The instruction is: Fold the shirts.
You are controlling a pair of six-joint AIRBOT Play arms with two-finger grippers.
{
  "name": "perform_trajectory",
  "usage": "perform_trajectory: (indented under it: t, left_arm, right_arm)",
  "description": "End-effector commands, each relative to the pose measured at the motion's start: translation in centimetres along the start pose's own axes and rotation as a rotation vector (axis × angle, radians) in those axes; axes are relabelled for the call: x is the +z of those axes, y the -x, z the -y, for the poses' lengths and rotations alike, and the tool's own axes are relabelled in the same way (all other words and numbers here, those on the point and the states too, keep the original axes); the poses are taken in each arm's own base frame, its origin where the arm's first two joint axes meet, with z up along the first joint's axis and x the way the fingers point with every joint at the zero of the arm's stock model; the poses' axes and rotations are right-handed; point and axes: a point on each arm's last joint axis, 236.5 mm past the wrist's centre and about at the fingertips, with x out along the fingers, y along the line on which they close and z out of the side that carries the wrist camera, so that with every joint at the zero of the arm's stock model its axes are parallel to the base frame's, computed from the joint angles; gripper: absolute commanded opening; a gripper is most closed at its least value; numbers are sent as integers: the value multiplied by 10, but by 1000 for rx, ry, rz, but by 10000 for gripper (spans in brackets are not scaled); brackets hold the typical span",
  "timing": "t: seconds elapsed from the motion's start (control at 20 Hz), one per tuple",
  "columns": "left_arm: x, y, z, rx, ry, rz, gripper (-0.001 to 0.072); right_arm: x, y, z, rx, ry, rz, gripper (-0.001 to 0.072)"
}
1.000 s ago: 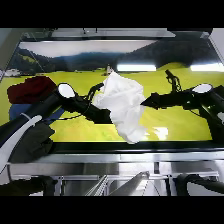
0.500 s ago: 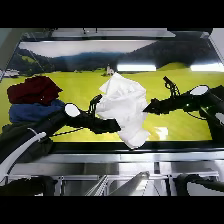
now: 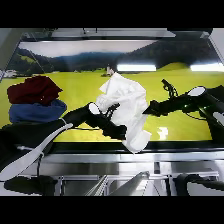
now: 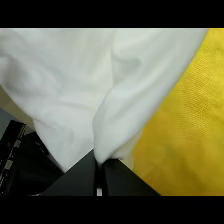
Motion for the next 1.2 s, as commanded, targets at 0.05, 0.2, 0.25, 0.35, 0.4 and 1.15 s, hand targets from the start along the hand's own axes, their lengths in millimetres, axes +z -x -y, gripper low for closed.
perform_trajectory:
  t: [0.05, 0.2, 0.25, 0.35, 0.4, 1.15]
  left_arm:
    - [5, 17, 11, -37, -21, -35, 3]
    - [20, 51, 38, -65, -100, 44, 4]
    - [22, 63, 50, -78, -128, 64, 5]
    - [25, 99, 84, -106, -216, 128, 14]
    - [25, 123, 108, -122, -282, 174, 13]
    - [-54, 425, 283, 19, -816, 963, 24]
  right_arm:
    - [0, 4, -4, 4, 19, 5, 16]
    - [1, 9, -10, 8, 31, 15, 15]
    - [-3, 11, -18, 35, 31, 3, 15]
    - [-11, 24, -54, 142, 89, -8, 15]
    - [-12, 37, -77, 186, 142, 14, 15]
    - [6, 305, -310, 4, 904, 893, 16]
